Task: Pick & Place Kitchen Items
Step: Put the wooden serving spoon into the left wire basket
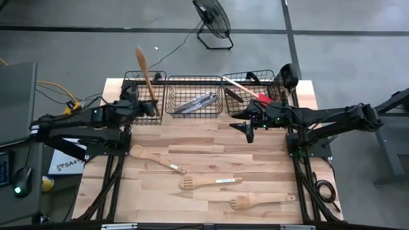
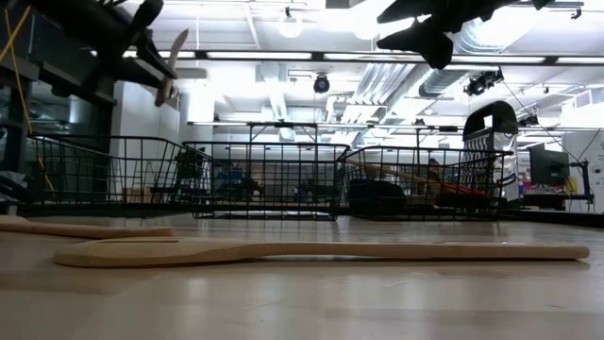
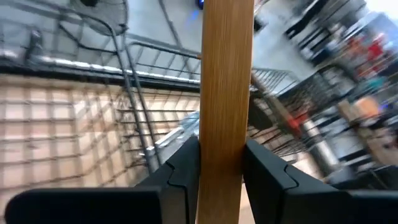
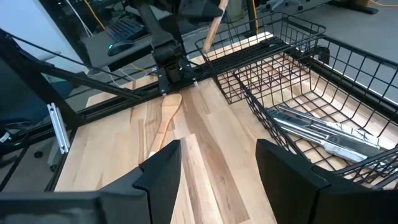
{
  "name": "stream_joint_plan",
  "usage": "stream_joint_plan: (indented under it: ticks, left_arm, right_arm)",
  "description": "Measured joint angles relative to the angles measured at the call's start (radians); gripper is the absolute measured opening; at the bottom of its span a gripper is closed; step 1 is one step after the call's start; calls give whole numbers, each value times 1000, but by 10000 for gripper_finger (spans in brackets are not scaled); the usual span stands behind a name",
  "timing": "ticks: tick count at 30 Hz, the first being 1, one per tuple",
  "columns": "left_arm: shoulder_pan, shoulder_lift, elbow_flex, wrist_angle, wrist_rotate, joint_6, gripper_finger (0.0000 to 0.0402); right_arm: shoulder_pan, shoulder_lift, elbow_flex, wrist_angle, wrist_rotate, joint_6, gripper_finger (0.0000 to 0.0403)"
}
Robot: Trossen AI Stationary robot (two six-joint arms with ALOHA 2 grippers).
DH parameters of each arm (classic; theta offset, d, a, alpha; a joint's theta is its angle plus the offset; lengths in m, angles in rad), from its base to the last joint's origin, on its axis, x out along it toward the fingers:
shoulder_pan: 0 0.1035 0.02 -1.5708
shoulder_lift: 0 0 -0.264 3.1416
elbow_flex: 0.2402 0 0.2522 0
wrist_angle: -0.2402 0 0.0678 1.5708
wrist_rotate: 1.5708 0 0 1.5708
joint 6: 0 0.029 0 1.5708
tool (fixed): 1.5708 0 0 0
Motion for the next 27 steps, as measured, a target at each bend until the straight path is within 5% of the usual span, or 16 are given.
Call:
stream_joint_plan:
  ticks: [15, 22, 27]
  left_arm:
    - [0, -68, -402, 842, -29, -161, 90]
    - [0, -67, -425, 888, -44, -199, 90]
    - [0, -67, -313, 669, -50, -140, 90]
  right_arm:
    - [0, 0, 0, 0, 45, 2, 200]
    - [0, 0, 0, -1, 41, 3, 200]
    - [0, 0, 0, -13, 34, 3, 200]
